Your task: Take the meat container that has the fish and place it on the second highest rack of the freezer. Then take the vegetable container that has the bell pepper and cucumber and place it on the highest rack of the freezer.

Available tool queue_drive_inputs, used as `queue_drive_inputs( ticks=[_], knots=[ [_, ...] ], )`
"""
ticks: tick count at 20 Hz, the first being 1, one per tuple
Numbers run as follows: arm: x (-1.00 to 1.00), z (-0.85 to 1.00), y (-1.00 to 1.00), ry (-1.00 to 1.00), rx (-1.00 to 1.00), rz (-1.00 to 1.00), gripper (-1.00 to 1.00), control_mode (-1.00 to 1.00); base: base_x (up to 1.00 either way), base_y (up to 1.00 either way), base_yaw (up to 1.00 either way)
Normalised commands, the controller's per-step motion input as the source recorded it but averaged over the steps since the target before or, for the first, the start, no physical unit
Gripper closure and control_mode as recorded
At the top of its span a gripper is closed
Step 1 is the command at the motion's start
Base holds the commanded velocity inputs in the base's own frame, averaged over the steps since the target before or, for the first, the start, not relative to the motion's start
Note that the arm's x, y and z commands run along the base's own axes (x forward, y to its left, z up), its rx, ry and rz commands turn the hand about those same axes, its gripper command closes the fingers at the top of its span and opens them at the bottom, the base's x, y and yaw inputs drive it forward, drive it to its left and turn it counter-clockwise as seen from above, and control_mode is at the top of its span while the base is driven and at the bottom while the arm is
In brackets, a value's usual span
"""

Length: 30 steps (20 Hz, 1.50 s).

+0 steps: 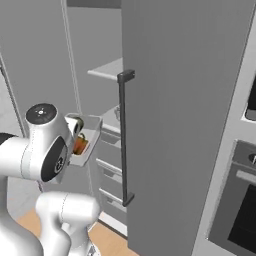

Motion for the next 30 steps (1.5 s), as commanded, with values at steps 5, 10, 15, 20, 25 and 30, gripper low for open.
queue_drive_inputs(
  ticks=[5,10,15,20,25,30],
  knots=[
    [0.00,0.00,0.00,0.00,0.00,0.00,1.00,1.00,0.19,0.56,0.00],
    [0.00,0.00,0.00,0.00,0.00,0.00,1.00,1.00,0.06,0.18,-0.06],
    [0.00,0.00,0.00,0.00,0.00,0.00,1.00,1.00,0.29,0.00,-0.13],
    [0.00,0.00,0.00,0.00,0.00,0.00,1.00,1.00,0.51,0.09,-0.15],
    [0.00,0.00,0.00,0.00,0.00,0.00,1.00,1.00,0.58,0.06,-0.14],
    [0.00,0.00,0.00,0.00,0.00,0.00,1.00,1.00,0.43,0.35,-0.15]
  ],
)
